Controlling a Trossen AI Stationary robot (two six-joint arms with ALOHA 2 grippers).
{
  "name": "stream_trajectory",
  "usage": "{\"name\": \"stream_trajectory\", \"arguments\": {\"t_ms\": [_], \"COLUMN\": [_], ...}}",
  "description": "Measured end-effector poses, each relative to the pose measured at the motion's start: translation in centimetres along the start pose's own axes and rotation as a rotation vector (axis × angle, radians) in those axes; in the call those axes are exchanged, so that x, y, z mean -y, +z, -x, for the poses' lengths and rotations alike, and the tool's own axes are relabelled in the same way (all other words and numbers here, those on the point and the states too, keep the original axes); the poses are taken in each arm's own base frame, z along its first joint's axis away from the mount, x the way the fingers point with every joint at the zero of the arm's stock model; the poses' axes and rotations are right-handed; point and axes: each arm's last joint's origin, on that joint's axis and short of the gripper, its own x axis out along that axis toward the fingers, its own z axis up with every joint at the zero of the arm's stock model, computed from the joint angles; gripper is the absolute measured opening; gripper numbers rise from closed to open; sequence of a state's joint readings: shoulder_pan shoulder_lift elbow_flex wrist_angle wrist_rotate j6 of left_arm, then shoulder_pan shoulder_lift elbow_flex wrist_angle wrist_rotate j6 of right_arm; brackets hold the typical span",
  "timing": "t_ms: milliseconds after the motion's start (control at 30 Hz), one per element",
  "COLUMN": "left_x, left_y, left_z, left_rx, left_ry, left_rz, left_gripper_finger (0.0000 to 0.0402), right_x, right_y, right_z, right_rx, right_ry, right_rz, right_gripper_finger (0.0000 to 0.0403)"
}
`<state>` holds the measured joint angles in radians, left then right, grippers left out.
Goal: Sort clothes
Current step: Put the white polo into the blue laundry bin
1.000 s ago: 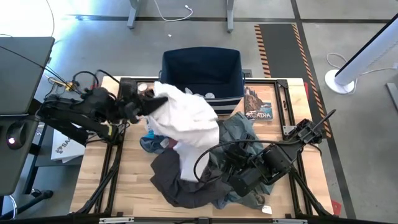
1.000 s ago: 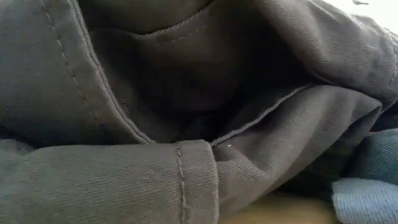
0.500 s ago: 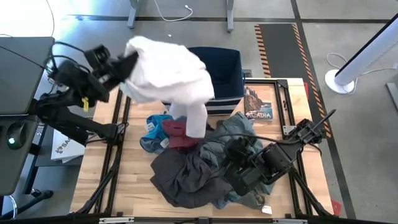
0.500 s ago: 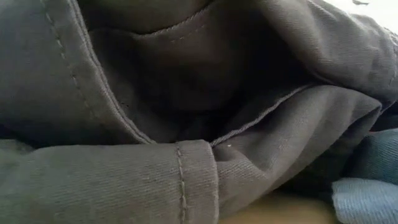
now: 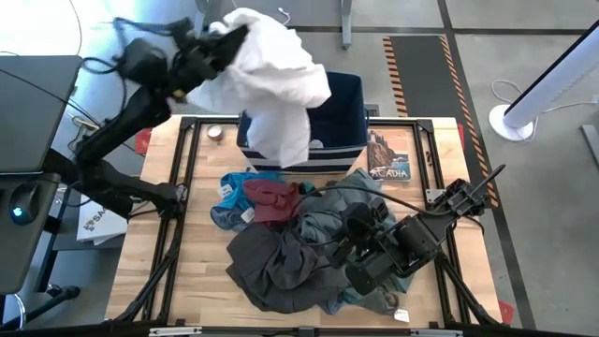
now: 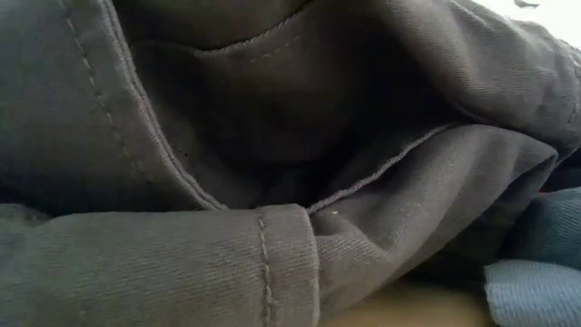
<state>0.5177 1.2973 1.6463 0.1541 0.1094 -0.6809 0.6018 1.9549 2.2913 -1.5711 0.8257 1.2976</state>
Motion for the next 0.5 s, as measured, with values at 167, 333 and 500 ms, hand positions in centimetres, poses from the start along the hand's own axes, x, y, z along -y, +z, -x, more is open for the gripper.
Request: {"name": "stream_trajectory", "arguments": {"t_ms": [167, 333, 500], "left_x": [-5.2, -9.3, -12.5], "left_y": [-2.3, -5.3, -8.2], "left_z": [-2.6, -4.6, -5.4], "left_rx": [-0.137, -0.254, -0.354], "left_ry": [0.038, 0.077, 0.198], "left_rz": [0.066, 0.101, 0.104], "left_gripper_finger": [0.0021, 0.0021, 0.0023], "right_x": [0.0, 0.2, 0.8], "right_y": [0.1, 0.6, 1.9], "right_z": [0.0, -0.4, -1.6], "right_rx": [0.050, 0.062, 0.059], "right_ry": [-0.014, -0.032, -0.073], "right_rz": [-0.010, 0.067, 0.159], "right_gripper_finger": [0.0238, 0.0238, 0.0238]}}
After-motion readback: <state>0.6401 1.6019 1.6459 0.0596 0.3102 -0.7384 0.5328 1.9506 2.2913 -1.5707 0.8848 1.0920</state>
